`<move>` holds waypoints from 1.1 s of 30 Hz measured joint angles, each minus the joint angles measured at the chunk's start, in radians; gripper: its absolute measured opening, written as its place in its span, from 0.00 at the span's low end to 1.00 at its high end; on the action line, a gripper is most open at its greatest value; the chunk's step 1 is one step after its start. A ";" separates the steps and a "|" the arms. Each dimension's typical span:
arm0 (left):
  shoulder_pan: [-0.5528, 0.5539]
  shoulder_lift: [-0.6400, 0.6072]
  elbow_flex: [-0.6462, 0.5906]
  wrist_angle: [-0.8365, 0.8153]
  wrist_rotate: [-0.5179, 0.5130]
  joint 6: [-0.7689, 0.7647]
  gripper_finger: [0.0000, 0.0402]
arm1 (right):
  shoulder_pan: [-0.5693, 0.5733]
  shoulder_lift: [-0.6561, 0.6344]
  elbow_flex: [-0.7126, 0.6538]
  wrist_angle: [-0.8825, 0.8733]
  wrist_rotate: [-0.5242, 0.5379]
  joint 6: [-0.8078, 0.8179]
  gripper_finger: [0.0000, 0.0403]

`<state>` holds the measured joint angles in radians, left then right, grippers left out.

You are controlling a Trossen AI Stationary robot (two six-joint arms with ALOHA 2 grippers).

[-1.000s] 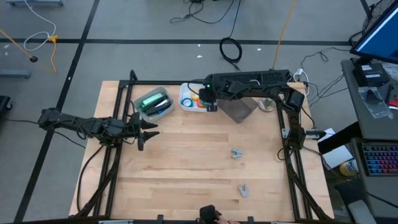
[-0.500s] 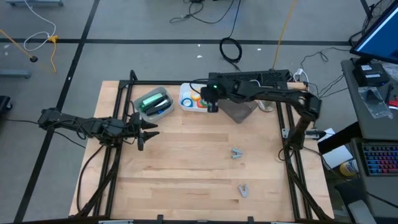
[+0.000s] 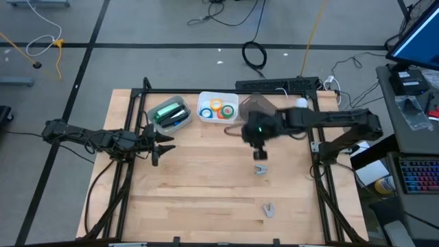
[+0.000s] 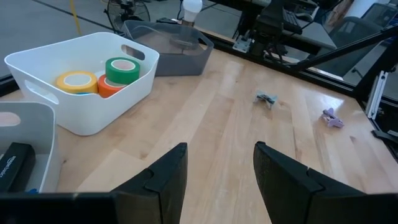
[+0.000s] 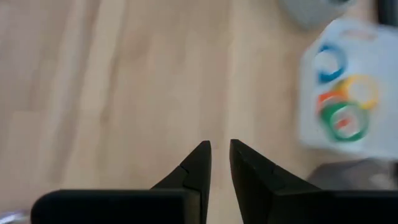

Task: Pick and place Stapler, Stapler remover, tape
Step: Put the light blue staple remover into the black bin

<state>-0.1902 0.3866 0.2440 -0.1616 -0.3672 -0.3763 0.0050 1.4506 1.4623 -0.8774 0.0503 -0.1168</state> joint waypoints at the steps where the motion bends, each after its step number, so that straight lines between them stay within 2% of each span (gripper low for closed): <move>1: 0.000 0.000 0.000 0.000 0.000 0.000 0.45 | 0.028 -0.002 -0.001 -0.020 0.000 0.042 0.13; 6: 0.000 0.000 0.000 0.000 0.000 0.000 0.45 | 0.146 -0.002 -0.015 -0.116 -0.001 0.207 0.13; 13: 0.000 0.000 0.000 0.000 0.000 -0.002 0.45 | 0.228 -0.001 -0.149 -0.119 -0.002 0.396 0.14; 19: 0.000 0.000 0.000 0.000 0.000 -0.002 0.45 | 0.239 -0.005 -0.295 -0.051 -0.002 0.389 0.17; 25: 0.000 0.000 0.000 0.000 0.000 -0.009 0.45 | 0.220 -0.017 -0.454 0.072 -0.002 0.334 0.26; 29: 0.000 0.000 0.000 0.001 0.000 -0.039 0.45 | 0.193 -0.034 -0.537 0.165 -0.001 0.272 0.32; 33: 0.000 0.000 0.000 0.005 0.000 -0.081 0.45 | 0.145 -0.053 -0.601 0.256 0.000 0.213 0.33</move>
<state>-0.1905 0.3870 0.2440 -0.1561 -0.3669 -0.4569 0.1499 1.3973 0.8616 -0.6217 0.0498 0.0961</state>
